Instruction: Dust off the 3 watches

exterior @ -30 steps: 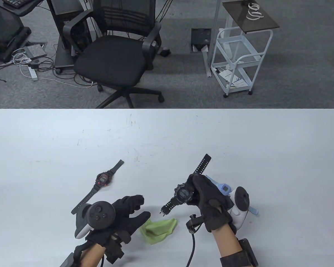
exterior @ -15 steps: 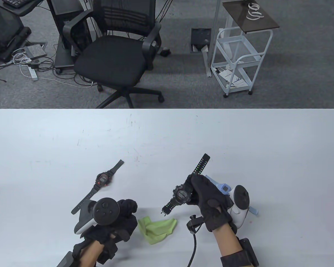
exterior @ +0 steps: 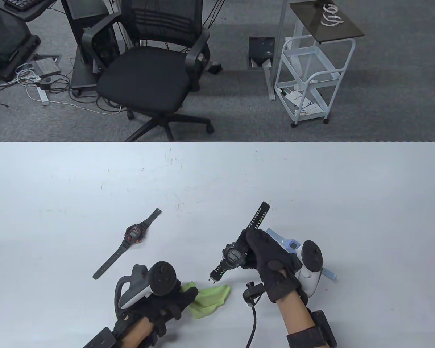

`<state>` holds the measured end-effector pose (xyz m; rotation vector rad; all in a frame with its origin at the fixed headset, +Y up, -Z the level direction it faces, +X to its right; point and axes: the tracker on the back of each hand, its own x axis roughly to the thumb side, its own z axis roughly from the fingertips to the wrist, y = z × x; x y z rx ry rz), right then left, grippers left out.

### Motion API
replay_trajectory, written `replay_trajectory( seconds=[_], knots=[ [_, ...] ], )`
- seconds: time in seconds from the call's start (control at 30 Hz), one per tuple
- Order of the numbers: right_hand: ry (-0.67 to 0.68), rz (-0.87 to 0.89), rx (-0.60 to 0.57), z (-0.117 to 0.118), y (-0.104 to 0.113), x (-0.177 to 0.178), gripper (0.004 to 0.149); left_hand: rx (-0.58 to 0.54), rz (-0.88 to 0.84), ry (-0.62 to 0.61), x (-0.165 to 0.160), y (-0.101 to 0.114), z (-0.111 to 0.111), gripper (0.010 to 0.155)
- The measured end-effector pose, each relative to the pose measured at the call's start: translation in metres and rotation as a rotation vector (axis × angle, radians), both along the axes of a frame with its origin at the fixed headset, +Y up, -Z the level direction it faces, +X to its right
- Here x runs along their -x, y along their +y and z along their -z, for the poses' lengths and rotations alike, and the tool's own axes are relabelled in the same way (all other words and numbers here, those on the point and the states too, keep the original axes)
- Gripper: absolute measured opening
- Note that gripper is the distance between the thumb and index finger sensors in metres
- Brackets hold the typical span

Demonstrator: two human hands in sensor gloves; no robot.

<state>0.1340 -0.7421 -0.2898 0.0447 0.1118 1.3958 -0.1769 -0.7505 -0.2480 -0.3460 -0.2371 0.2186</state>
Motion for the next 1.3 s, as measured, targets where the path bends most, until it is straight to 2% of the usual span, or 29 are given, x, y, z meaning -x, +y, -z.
replay_trajectory(
  seconds=[0.1, 0.23, 0.37, 0.5, 0.67, 0.83, 1.07, 1.3],
  knots=[
    [0.007, -0.005, 0.001, 0.0, -0.001, 0.001, 0.046, 0.0, 0.049, -0.022, -0.006, -0.003, 0.0, 0.067],
    [0.015, -0.014, 0.003, 0.0, -0.001, 0.002, 0.046, 0.001, 0.025, -0.031, -0.007, -0.004, 0.001, 0.048],
    [0.021, -0.01, 0.007, 0.0, -0.001, 0.002, 0.046, -0.001, -0.064, -0.008, 0.0, 0.002, 0.003, 0.043],
    [0.036, 0.011, 0.003, 0.001, 0.001, 0.002, 0.047, -0.121, -0.221, 0.014, 0.015, 0.023, 0.004, 0.042],
    [0.059, 0.037, -0.017, 0.001, 0.003, 0.003, 0.046, -0.346, -0.425, 0.039, 0.041, 0.058, -0.004, 0.041],
    [0.093, 0.044, -0.024, 0.001, 0.003, 0.007, 0.047, -0.463, -0.615, 0.088, 0.058, 0.066, -0.006, 0.041],
    [0.148, 0.03, -0.019, -0.002, 0.001, 0.019, 0.046, -0.465, -0.802, 0.005, 0.046, 0.06, -0.009, 0.041],
    [0.126, -0.013, -0.007, -0.006, -0.002, 0.031, 0.046, -0.264, -1.004, -0.078, 0.018, 0.044, -0.012, 0.041]
  ],
)
